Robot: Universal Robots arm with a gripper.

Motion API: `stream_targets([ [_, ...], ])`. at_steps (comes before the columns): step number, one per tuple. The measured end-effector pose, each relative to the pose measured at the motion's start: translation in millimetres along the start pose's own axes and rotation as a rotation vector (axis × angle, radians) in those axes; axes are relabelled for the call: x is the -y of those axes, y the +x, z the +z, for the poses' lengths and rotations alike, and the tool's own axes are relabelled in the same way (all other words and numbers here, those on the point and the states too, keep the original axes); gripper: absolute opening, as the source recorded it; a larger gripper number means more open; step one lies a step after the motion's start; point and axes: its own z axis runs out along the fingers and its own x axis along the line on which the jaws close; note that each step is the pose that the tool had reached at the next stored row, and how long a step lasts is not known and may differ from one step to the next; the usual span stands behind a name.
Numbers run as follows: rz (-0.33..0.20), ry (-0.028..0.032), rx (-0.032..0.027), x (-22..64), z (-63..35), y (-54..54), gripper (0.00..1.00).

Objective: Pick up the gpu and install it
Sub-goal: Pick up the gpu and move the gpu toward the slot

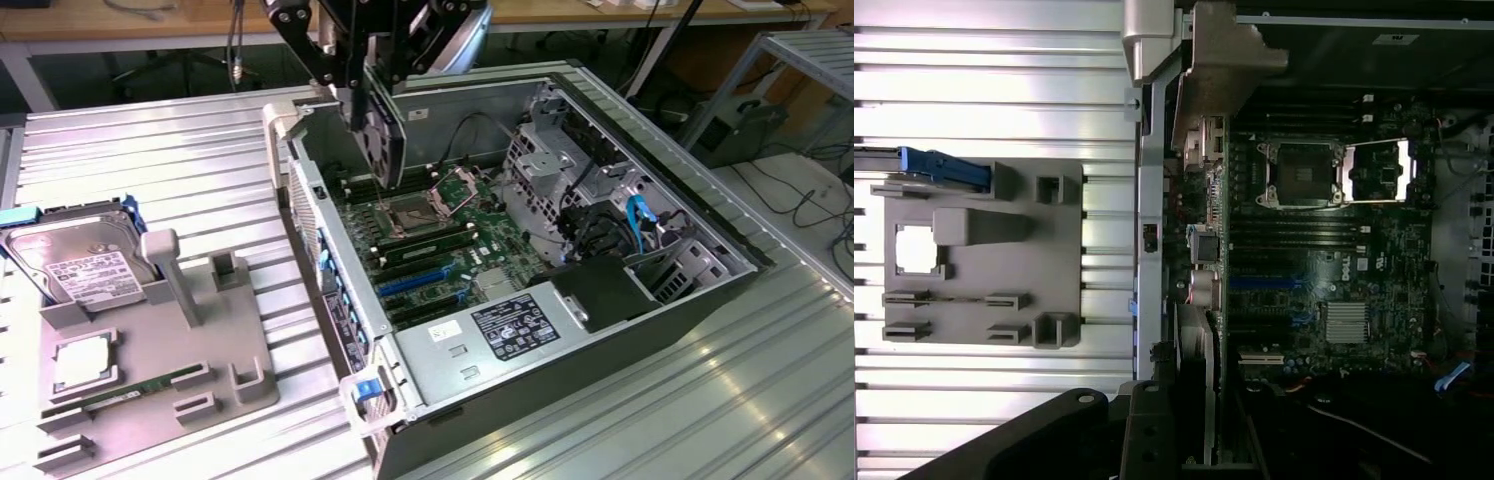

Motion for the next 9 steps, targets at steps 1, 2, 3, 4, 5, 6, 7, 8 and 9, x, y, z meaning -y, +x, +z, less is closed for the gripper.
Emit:
stream_targets([
  [1,0.000,0.0000,0.0000,0.0,0.0,-1.6,0.27],
  [2,0.000,0.0000,0.0000,0.1,0.1,-3.2,0.27],
  [3,0.000,-0.0001,0.0000,0.1,0.1,-4.7,0.27],
  [4,0.000,0.0000,0.0000,0.1,0.1,-7.9,0.27],
  [5,0.000,0.0000,0.0000,0.2,0.1,-9.3,0.27],
  [6,0.000,0.0000,0.0001,0.2,0.2,-10.9,0.27],
  [7,0.000,0.0000,0.0000,0.2,0.2,-12.3,0.27],
  [8,0.000,0.0000,0.0000,0.2,0.2,-13.8,0.27],
  [9,0.000,0.0000,0.0000,0.3,0.2,-15.2,0.27],
])
